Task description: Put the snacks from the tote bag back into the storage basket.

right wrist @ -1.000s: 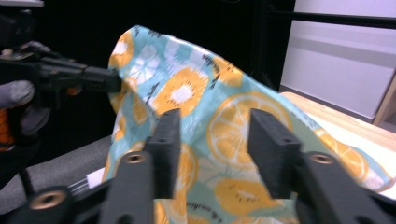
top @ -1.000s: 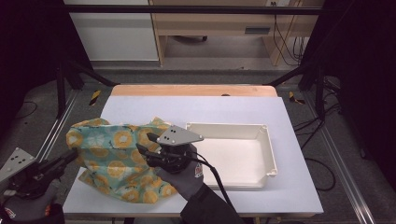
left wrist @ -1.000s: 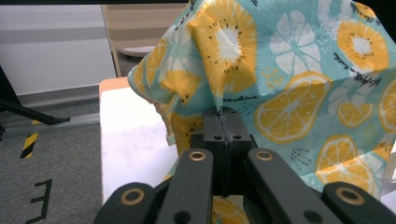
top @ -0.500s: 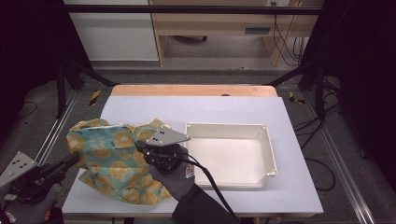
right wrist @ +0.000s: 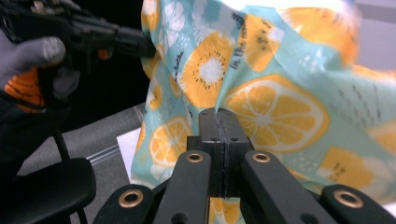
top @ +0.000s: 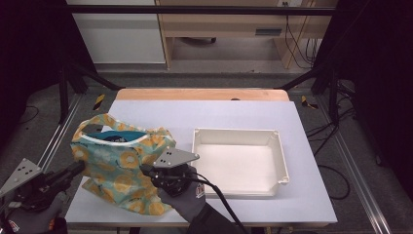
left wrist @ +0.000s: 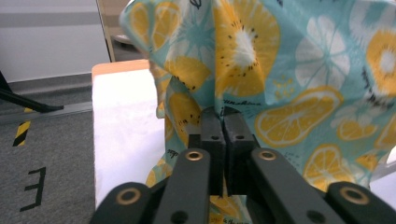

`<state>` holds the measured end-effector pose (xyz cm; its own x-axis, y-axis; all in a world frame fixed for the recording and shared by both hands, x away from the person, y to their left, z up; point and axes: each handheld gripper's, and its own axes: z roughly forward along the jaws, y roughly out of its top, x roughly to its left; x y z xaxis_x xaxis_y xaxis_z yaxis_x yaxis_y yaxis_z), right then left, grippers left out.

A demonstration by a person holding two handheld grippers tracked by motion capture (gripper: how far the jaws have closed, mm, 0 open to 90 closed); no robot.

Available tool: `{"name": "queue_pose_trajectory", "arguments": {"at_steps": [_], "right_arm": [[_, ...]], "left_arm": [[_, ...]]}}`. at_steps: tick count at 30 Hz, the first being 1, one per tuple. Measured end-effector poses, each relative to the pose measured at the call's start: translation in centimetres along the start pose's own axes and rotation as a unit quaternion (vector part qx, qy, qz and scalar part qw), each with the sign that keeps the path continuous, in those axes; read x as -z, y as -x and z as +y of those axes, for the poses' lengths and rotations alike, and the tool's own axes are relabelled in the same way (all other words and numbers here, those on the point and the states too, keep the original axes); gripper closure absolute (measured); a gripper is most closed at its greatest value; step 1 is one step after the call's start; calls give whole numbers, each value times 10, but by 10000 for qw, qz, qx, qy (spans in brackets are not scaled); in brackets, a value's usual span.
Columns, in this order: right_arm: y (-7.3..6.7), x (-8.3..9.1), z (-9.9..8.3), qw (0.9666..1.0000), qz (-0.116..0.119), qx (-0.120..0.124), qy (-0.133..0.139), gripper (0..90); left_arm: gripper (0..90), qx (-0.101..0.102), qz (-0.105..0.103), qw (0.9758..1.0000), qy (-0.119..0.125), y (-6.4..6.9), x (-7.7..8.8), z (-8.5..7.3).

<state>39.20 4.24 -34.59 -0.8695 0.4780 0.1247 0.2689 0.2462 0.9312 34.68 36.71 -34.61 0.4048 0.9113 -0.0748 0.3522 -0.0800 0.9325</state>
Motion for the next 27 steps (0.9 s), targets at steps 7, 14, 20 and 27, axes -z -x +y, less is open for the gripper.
{"name": "queue_pose_trajectory", "arguments": {"at_steps": [7,14,20,27], "right_arm": [[0,-6,-5,9999,-30,19,-102,900],[-3,-10,-8,9998,20,55,-173,900],[-5,-13,-9,9997,113,82,-207,900],[-2,-7,-8,9998,103,76,-129,807]], "left_arm": [[713,5,134,9992,371,-1,12,8],[569,-2,127,9985,526,0,7,16],[782,-85,305,9993,187,-1,-6,16],[900,-32,247,9996,157,-4,-4,15]]}}
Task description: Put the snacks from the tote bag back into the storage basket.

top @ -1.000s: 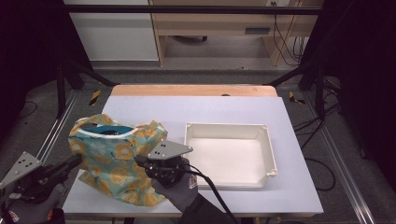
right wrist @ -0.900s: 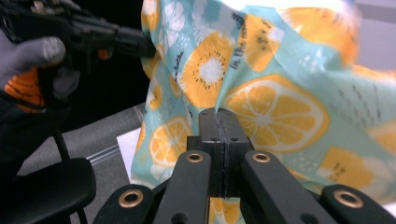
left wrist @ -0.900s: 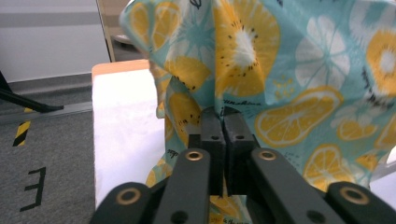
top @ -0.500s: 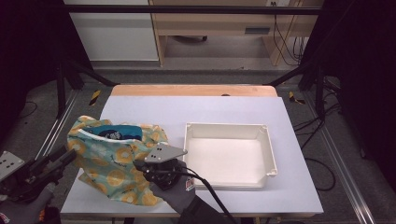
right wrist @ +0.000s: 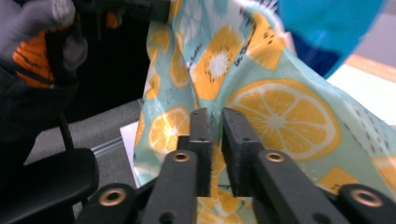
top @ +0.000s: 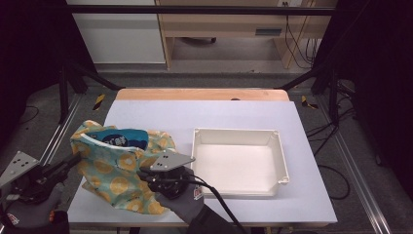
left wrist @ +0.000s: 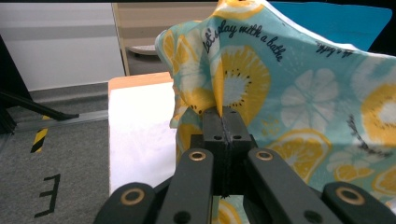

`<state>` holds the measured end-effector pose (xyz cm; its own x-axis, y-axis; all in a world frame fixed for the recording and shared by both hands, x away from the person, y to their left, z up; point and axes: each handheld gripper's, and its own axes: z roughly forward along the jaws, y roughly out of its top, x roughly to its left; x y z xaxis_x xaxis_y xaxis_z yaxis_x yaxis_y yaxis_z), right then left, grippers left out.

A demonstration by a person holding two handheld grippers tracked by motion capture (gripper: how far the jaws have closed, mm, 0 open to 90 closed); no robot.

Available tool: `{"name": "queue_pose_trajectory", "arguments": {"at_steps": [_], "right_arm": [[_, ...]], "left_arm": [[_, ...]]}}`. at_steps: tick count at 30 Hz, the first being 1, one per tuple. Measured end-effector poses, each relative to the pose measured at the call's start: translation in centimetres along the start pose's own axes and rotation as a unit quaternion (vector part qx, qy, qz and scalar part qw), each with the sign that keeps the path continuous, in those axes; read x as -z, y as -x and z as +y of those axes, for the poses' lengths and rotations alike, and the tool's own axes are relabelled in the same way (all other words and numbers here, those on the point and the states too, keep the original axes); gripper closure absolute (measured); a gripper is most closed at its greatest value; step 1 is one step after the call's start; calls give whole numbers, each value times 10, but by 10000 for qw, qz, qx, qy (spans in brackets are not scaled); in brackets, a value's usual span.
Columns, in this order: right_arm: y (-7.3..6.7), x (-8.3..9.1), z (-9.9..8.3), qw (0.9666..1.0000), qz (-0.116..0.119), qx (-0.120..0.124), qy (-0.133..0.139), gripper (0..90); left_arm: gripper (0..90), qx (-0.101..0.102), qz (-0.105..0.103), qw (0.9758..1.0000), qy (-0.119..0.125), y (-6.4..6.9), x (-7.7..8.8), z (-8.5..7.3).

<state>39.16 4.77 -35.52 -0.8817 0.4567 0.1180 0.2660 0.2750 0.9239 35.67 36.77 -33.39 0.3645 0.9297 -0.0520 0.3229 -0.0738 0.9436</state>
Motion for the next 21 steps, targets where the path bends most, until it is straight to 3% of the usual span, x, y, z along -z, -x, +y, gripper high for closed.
{"name": "queue_pose_trajectory", "arguments": {"at_steps": [8,10,13,14,17,18,21], "right_arm": [[19,28,14,9978,-436,-13,507,596],[26,27,14,9973,-567,0,461,523],[36,19,11,9969,-698,21,351,482],[39,15,10,9973,-699,11,231,497],[40,8,4,9977,-671,5,-52,671],[39,6,2,9974,-703,48,-114,775],[36,7,0,9973,-728,74,-79,899]], "left_arm": [[900,-44,-53,10000,-10,1,1,0],[900,-58,-67,10000,-13,0,1,0],[900,-51,-84,10000,-14,0,1,0],[900,-55,-89,9999,-21,0,1,0],[900,-39,-90,10000,-11,0,2,-1],[900,-29,-81,10000,-10,-1,2,-1],[900,-22,-48,10000,29,-2,5,-1]]}}
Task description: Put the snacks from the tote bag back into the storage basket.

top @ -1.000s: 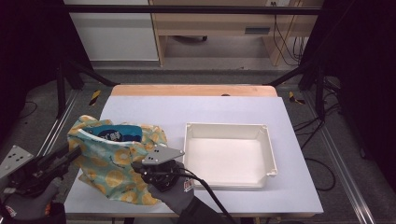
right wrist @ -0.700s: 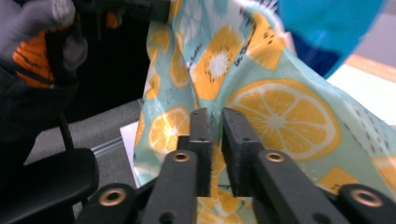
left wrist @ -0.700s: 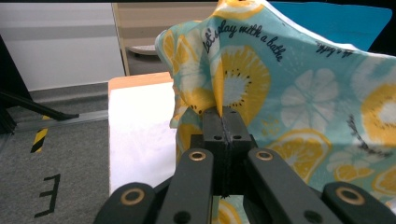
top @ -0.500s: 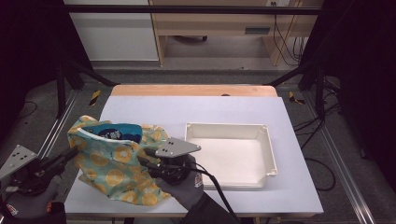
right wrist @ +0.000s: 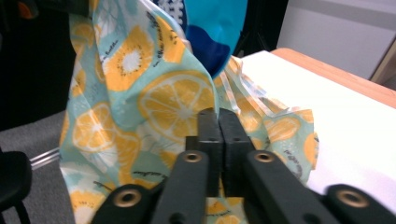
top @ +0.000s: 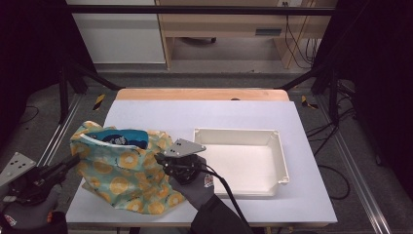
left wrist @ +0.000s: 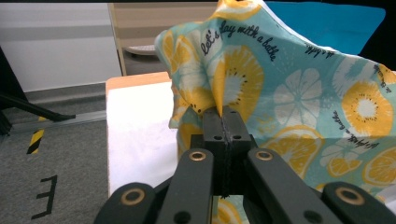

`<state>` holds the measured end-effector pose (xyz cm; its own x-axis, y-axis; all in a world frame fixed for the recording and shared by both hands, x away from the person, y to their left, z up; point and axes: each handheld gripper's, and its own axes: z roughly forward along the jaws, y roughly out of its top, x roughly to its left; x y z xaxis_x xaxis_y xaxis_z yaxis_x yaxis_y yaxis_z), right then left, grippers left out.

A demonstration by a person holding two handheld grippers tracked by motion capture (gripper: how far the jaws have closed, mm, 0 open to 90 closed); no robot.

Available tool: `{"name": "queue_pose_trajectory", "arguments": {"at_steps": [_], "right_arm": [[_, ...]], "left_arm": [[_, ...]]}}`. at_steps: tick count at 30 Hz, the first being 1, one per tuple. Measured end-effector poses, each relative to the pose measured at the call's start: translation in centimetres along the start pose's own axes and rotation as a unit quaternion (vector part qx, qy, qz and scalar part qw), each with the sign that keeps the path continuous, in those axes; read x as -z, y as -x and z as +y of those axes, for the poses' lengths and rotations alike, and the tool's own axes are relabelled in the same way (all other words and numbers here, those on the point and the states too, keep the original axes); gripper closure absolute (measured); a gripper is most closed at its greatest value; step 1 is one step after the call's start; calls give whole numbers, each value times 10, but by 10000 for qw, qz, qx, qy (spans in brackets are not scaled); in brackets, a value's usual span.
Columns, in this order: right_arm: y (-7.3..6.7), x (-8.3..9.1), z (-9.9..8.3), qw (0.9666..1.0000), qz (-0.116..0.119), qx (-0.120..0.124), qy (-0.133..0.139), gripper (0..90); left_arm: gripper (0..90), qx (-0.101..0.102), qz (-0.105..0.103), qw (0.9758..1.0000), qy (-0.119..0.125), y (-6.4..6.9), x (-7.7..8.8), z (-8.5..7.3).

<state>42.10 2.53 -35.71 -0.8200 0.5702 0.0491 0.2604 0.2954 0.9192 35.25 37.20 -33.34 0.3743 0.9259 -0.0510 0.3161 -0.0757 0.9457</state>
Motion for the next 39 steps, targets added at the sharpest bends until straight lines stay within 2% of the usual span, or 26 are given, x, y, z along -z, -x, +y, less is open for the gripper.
{"name": "queue_pose_trajectory", "arguments": {"at_steps": [3,4,8,12,16,22,31,39], "right_arm": [[-1,2,2,9999,29,-18,123,900],[-4,5,6,9996,64,-33,258,900],[-13,3,15,9993,159,81,327,900],[-22,-1,20,9992,224,182,284,900],[-25,-4,20,9992,269,206,203,900],[-24,-3,10,9994,298,132,106,900],[-21,-11,-12,9995,287,-47,-82,900],[-20,-19,-31,9992,299,-230,-139,900]], "left_arm": [[900,47,44,10000,28,-2,4,0],[900,59,82,9999,40,-4,7,-1],[900,63,225,9997,-3,-8,13,-4],[900,122,291,9995,-66,-13,19,-9],[900,107,279,9993,-216,-12,16,-16],[900,-7,225,9988,-430,-5,10,-26],[900,44,195,9977,-647,-6,-1,-46],[900,26,100,9979,-643,-5,-4,-59]]}}
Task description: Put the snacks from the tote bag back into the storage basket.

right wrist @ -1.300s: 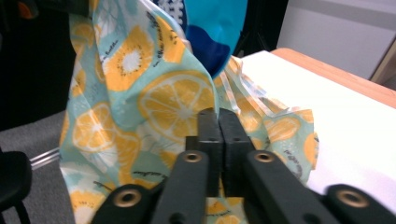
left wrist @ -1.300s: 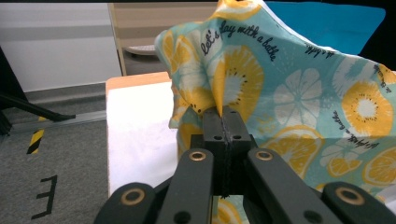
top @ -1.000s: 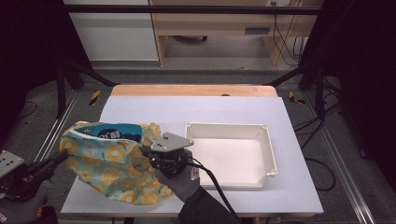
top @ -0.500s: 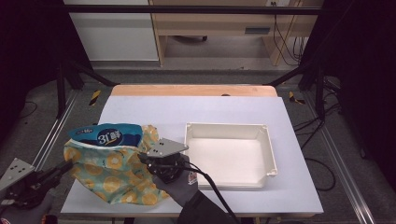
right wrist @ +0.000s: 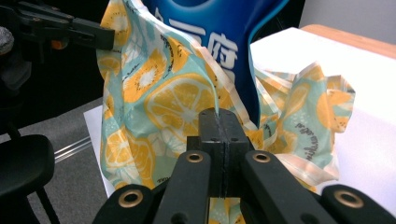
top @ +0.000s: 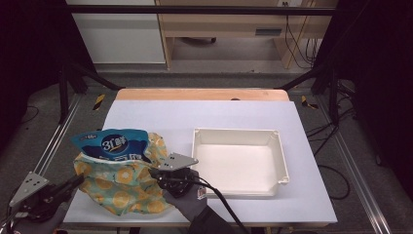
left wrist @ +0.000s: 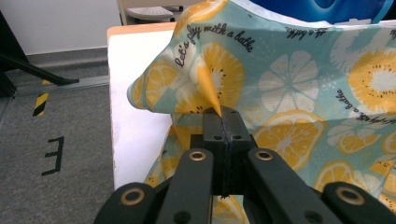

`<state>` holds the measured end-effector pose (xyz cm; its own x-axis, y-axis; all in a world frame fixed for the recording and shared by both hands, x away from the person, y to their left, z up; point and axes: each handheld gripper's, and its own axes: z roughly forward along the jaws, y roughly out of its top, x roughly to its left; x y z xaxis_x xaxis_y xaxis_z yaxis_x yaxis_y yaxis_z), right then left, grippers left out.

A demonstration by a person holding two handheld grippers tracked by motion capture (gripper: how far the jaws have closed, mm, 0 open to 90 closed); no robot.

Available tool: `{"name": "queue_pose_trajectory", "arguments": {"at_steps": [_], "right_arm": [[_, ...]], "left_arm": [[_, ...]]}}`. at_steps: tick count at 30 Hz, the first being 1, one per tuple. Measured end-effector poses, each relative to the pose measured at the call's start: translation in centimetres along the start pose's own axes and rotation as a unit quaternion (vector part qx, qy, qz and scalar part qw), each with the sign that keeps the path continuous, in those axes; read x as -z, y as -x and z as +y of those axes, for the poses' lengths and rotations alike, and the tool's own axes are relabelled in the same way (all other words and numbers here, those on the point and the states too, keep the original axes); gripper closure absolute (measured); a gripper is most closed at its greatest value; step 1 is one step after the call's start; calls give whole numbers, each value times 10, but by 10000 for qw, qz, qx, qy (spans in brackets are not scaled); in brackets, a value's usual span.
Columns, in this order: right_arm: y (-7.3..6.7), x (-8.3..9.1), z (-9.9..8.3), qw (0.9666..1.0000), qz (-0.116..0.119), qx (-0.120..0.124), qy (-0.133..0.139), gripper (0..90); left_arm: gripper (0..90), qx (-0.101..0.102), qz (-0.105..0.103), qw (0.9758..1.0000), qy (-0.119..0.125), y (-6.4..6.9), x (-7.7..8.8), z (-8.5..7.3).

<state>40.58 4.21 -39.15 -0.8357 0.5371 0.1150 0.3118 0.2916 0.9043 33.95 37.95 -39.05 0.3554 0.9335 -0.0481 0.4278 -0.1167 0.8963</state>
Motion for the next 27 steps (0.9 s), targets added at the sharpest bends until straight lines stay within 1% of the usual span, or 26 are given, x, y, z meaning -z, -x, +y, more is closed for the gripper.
{"name": "queue_pose_trajectory", "arguments": {"at_steps": [6,7,11,15,16,21,27], "right_arm": [[-2,-4,-12,10000,-35,-41,-58,900],[-2,-5,-15,9999,-50,-50,-75,900],[-1,-9,-23,9998,-21,-162,-109,900],[-2,-13,-31,9997,8,-230,-130,900],[-3,-14,-33,9996,2,-244,-144,900],[-3,-18,-42,9993,14,-353,-148,900],[-2,-23,-52,9986,15,-474,-235,900]], "left_arm": [[900,-35,-61,10000,-71,2,-6,-5],[900,-90,-103,9998,-116,3,-9,-8],[900,-177,-109,9996,-216,4,-15,-11],[900,-158,-123,9994,-281,3,-17,-15],[900,-149,-98,9994,-287,2,-18,-16],[900,-150,-98,9989,-443,0,-23,-22],[900,-173,-98,9979,-618,-2,-29,-29]]}}
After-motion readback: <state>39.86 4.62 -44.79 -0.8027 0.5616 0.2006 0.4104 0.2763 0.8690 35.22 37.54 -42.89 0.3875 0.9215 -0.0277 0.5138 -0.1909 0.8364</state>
